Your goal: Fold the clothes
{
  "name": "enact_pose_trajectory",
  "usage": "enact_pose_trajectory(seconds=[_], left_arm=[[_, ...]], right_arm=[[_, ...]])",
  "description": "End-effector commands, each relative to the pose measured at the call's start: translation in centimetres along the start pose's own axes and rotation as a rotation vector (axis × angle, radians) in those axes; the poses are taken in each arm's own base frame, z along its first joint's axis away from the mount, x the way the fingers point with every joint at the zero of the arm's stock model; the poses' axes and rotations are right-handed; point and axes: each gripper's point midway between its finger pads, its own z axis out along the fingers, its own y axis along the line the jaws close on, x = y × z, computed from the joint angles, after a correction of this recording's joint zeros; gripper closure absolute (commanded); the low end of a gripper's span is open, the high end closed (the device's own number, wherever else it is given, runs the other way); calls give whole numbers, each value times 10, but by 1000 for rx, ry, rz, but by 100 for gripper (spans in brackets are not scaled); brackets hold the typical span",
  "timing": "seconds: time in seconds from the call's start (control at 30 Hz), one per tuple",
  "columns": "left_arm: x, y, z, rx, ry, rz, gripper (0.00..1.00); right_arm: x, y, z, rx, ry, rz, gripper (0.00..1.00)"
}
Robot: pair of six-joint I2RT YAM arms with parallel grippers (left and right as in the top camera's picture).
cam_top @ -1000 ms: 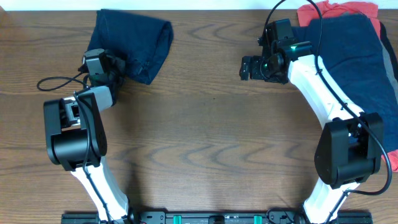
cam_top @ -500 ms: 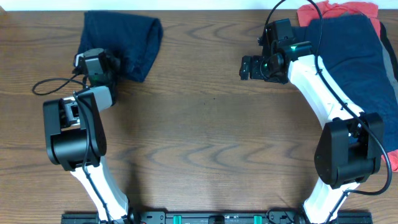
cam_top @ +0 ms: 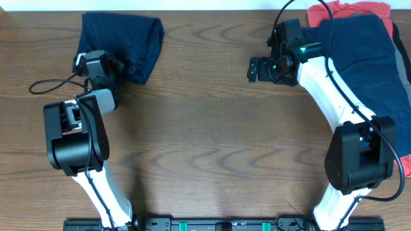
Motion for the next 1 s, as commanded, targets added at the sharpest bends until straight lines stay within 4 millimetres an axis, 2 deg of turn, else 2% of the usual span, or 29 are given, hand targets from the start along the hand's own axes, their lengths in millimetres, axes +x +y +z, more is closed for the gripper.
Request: enact_pose_trajectory(seconds=[0.0,0.3,0.57,0.97], left_arm=[[-18,-1,5,0,-59,88,94],[-20,0,6,4,-66,95,94],[-13,12,20,2,-71,94,94],[-23,12,21,3,-99,87,94]], right_arm=[[-1,-3,-3,9,-8,18,1],[-2,-2,-3,7,-12,34,1],[-1,0,-3,6,-10,30,1],[0,1,-2,8,-10,26,1]])
